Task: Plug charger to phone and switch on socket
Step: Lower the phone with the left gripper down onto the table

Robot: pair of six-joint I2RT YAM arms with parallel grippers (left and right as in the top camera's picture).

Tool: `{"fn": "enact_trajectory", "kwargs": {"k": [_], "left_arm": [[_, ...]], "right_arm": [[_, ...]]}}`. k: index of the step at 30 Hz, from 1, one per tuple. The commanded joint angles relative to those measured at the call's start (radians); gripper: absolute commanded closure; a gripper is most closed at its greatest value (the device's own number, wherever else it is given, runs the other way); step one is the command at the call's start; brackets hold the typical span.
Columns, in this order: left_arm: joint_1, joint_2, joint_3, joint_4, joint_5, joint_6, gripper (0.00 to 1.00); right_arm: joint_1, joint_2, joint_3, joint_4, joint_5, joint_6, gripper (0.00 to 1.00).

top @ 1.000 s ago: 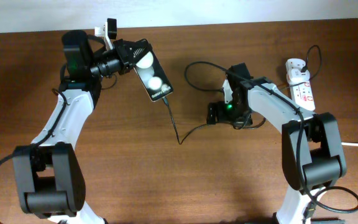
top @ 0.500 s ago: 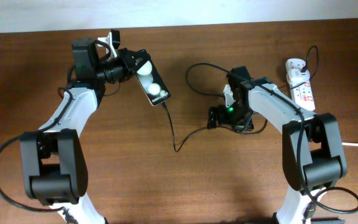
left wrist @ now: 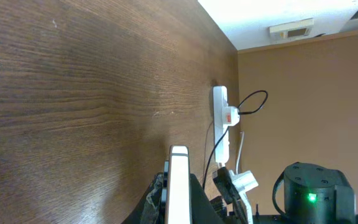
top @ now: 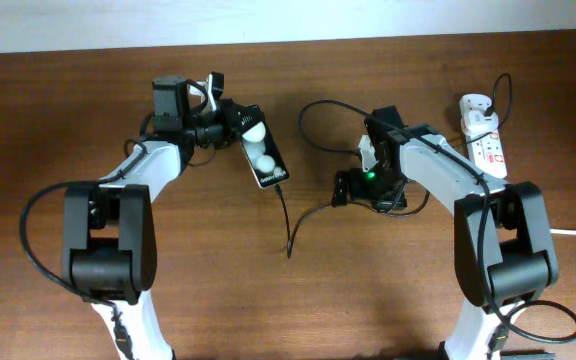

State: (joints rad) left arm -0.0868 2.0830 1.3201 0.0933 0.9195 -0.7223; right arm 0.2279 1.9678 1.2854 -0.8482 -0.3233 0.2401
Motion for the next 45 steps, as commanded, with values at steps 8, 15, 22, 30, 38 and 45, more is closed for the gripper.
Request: {"fn": "enact_trajectory", "kwargs": {"k": [8, 15, 22, 30, 38, 45], "left_arm": [[-0.012, 0.075, 0.008, 0.010, 0.026, 0.021, 1.00], [-0.035, 0.113, 0.008, 0.025, -0.012, 0.021, 1.00], [-0.105, 0.113, 0.008, 0.025, -0.046, 0.021, 1.00], [-0.111, 0.113, 0.008, 0.017, -0.045, 0.021, 1.00], [-0.118, 0.113, 0.008, 0.002, -0.045, 0.021, 1.00], [-0.129, 0.113, 0.008, -0.037, -0.045, 0.070, 1.00]], "right_arm": [[0.001, 0.019, -0.030, -0.039, -0.040, 0.003, 0.00], [0.001, 0.019, -0.031, -0.111, -0.031, 0.000, 0.00], [0.001, 0.019, -0.031, -0.126, -0.027, 0.000, 0.00], [0.001, 0.019, -0.031, -0.024, -0.025, 0.004, 0.01], [0.001, 0.019, -0.023, 0.127, -0.039, 0.013, 0.01], [-0.034, 0.019, -0.023, 0.397, -0.021, 0.084, 0.01]]}}
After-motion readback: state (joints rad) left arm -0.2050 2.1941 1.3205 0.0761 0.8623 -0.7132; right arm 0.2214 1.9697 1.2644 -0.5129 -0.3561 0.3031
